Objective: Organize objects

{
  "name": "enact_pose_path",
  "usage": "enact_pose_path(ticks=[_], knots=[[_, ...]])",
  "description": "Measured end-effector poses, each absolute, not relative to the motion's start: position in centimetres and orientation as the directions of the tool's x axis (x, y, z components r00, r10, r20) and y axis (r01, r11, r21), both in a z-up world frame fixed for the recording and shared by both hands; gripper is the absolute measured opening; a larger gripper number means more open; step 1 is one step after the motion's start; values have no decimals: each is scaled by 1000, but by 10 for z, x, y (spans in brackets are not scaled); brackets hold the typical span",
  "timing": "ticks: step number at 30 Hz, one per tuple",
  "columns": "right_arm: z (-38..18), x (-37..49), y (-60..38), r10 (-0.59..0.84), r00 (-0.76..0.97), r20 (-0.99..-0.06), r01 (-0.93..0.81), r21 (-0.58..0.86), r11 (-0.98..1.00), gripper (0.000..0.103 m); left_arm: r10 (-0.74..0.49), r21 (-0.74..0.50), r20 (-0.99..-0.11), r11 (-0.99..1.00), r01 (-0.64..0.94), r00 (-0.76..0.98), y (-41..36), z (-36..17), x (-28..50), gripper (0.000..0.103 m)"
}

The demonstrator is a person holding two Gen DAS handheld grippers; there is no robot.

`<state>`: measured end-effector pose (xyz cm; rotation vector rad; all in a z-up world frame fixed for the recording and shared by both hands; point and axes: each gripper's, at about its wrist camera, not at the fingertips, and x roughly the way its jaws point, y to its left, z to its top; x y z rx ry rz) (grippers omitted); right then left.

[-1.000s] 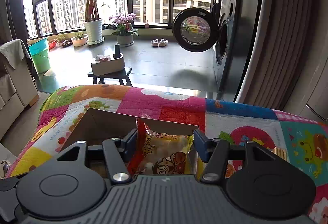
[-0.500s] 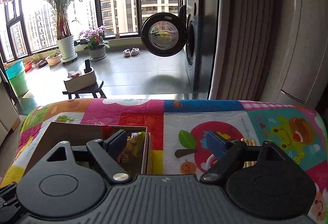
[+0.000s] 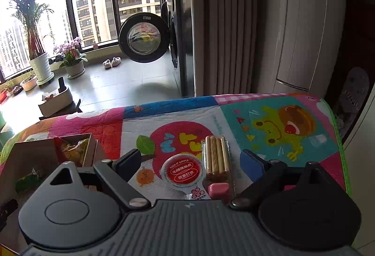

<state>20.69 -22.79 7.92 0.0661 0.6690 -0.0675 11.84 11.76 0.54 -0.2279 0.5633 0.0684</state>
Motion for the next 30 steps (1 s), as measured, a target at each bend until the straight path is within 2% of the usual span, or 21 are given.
enact_pose_path(ticks=[6, 12, 16, 20, 22, 23, 25, 27, 30], knots=[[74, 204, -256, -86, 778, -622, 147, 47, 988, 99, 2, -196, -536, 972, -127, 844, 118, 5, 118, 12], [62, 214, -271, -81, 756, -650, 170, 77, 982, 99, 2, -196, -536, 972, -127, 844, 118, 5, 118, 12], [54, 232, -259, -33, 738, -674, 120, 83, 989, 99, 2, -196, -536, 972, -127, 844, 118, 5, 119, 12], [37, 258, -255, -69, 713, -698, 165, 72, 984, 99, 2, -197, -536, 972, -127, 845, 118, 5, 118, 12], [25, 270, -258, -78, 685, -724, 195, 79, 978, 92, 2, -197, -535, 972, -127, 845, 119, 5, 118, 12], [20, 274, -260, -63, 666, -743, 196, 93, 976, 76, 1, -197, -535, 972, -127, 845, 118, 5, 118, 12], [18, 270, -266, -2, 671, -741, 173, 155, 973, 59, 2, -197, -536, 972, -127, 845, 118, 5, 118, 12], [22, 263, -268, 24, 668, -744, 153, 168, 974, 33, 2, -197, -535, 972, -127, 845, 118, 5, 118, 12], [25, 243, -274, 4, 650, -760, 145, 129, 981, 32, 1, -198, -536, 972, -127, 844, 119, 5, 118, 12]])
